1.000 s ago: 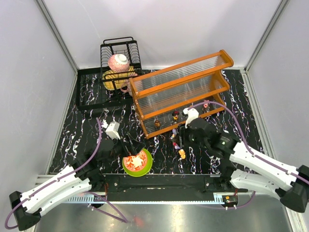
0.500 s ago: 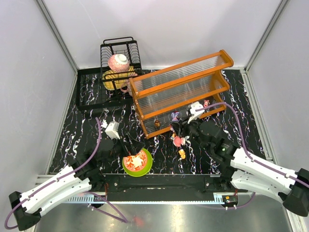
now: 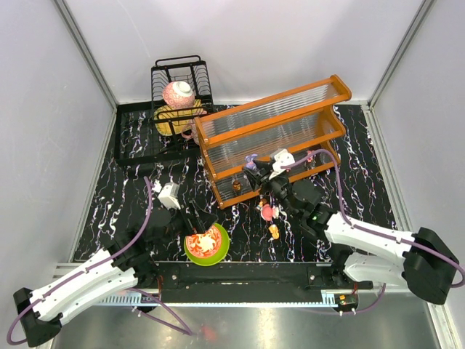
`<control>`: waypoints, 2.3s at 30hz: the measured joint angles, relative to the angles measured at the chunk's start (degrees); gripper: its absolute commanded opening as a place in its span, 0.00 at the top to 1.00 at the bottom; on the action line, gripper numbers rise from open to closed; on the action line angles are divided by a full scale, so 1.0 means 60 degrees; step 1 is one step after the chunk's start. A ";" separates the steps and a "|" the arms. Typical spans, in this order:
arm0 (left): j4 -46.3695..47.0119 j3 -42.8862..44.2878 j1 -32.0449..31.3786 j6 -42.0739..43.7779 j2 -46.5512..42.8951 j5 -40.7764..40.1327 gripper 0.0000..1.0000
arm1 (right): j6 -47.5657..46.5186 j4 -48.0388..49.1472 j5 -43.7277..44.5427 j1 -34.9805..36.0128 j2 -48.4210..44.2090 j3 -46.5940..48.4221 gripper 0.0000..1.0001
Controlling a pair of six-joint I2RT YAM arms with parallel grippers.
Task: Place and organize the plastic toys onto the shelf
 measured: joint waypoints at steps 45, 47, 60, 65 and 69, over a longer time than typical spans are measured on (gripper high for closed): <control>-0.0550 -0.0098 0.0000 0.0692 -0.1005 -0.0652 0.01 | -0.0350 0.3468 0.0477 -0.0040 0.4153 0.1297 1.00; -0.0550 -0.0098 0.0000 0.0699 -0.1005 -0.0656 0.01 | -0.0310 0.3577 0.0492 -0.0062 0.4248 0.1326 1.00; -0.0550 -0.0098 0.0000 0.0801 -0.0936 -0.0663 0.01 | -0.0062 0.3843 0.0670 -0.0157 0.4860 0.1344 1.00; -0.0546 -0.0098 0.0000 0.0834 -0.0816 -0.0663 0.01 | -0.0029 0.4025 0.0754 -0.0200 0.4889 0.1344 1.00; -0.0543 -0.0098 0.0000 0.0867 -0.0743 -0.0678 0.01 | -0.0015 0.4178 0.0820 -0.0259 0.4969 0.1344 1.00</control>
